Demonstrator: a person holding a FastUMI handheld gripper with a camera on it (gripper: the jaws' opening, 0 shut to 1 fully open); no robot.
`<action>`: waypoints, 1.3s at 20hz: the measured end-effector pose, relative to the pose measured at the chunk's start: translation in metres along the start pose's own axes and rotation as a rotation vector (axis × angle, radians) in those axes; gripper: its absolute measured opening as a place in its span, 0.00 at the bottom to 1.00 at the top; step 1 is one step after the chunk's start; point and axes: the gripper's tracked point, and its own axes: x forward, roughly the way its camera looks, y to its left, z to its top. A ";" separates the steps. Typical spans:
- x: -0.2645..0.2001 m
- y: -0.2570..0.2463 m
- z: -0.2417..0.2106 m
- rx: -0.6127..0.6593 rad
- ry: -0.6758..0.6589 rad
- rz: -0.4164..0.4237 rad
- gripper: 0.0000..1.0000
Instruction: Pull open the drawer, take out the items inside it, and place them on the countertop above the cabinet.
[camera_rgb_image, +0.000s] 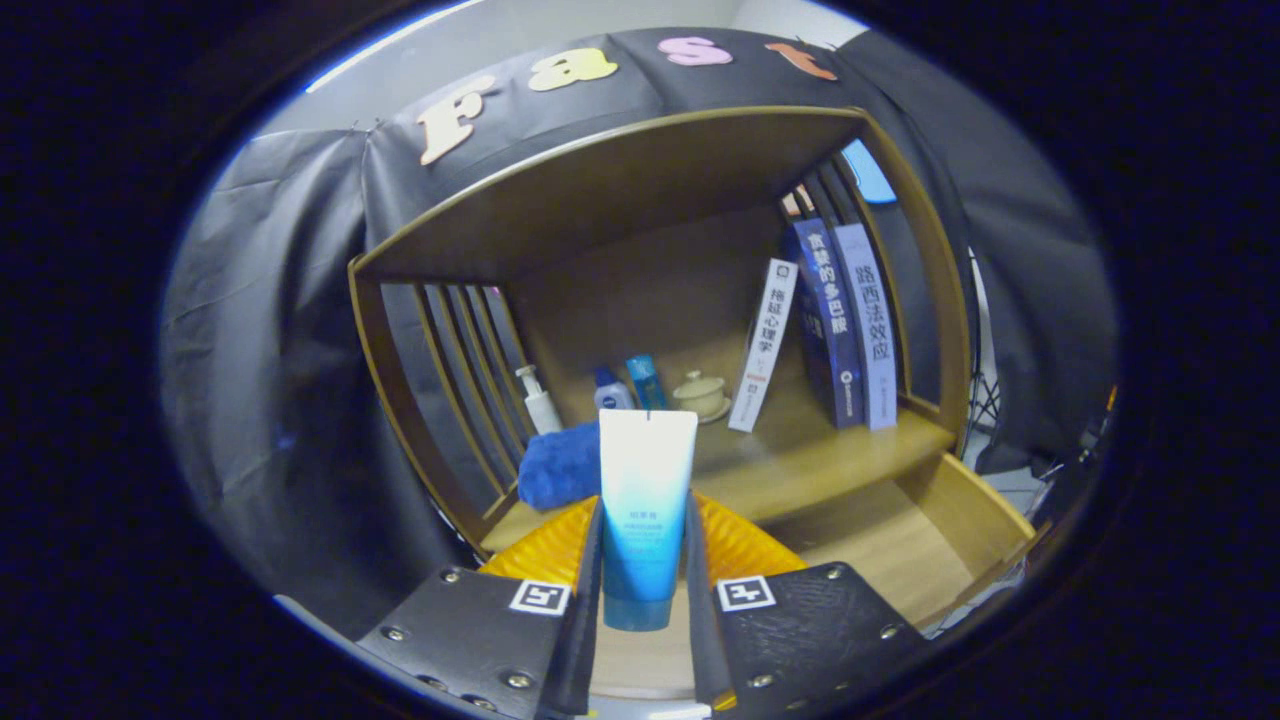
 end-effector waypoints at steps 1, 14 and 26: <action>0.012 -0.001 0.004 -0.020 0.001 -0.010 0.39; 0.117 -0.039 -0.064 -0.052 0.139 -0.175 0.39; 0.169 -0.056 -0.073 -0.072 0.143 -0.256 0.41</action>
